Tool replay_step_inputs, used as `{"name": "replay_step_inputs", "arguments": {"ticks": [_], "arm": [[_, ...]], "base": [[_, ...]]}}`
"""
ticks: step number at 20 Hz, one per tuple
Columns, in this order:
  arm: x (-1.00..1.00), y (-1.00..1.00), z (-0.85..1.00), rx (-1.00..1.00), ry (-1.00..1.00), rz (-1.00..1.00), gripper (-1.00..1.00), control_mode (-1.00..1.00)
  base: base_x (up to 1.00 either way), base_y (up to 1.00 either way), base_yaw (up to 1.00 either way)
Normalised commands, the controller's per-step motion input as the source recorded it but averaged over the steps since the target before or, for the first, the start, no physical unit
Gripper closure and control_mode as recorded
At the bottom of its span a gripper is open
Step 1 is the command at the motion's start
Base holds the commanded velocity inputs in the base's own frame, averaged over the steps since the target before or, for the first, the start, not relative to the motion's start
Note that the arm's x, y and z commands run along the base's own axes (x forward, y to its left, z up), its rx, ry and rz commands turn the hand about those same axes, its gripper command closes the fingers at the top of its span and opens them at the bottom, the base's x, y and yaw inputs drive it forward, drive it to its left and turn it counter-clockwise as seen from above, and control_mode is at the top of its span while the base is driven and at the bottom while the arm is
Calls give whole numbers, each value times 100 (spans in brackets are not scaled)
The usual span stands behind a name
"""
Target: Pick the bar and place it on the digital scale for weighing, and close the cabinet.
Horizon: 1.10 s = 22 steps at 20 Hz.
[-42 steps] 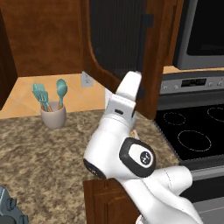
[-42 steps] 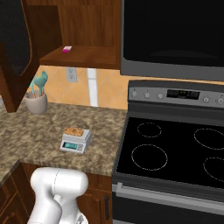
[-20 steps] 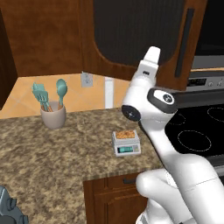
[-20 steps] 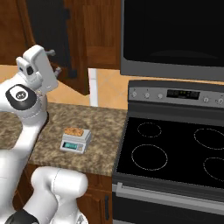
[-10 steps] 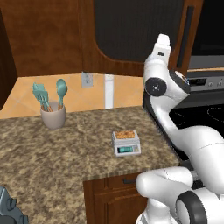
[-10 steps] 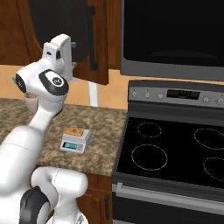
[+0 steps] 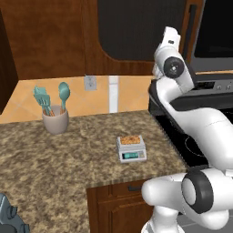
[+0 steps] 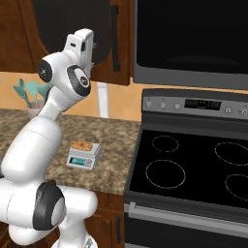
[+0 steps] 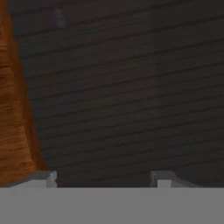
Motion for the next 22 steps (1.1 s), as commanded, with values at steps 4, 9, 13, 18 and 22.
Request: {"name": "replay_step_inputs", "arguments": {"ticks": [4, 9, 13, 18, 22], "arm": [[69, -9, -4, 1, 6, 5, -100, -100], [78, -10, -19, 0, 3, 8, -100, -100], [79, -9, -17, 0, 3, 8, -100, -100], [91, -5, -24, 0, 5, 9, -100, -100], [97, -4, -28, 0, 15, 9, -100, -100]], "base": [[0, 0, 0], [0, 0, 0], [0, 0, 0], [0, 0, 0], [0, 0, 0]]}}
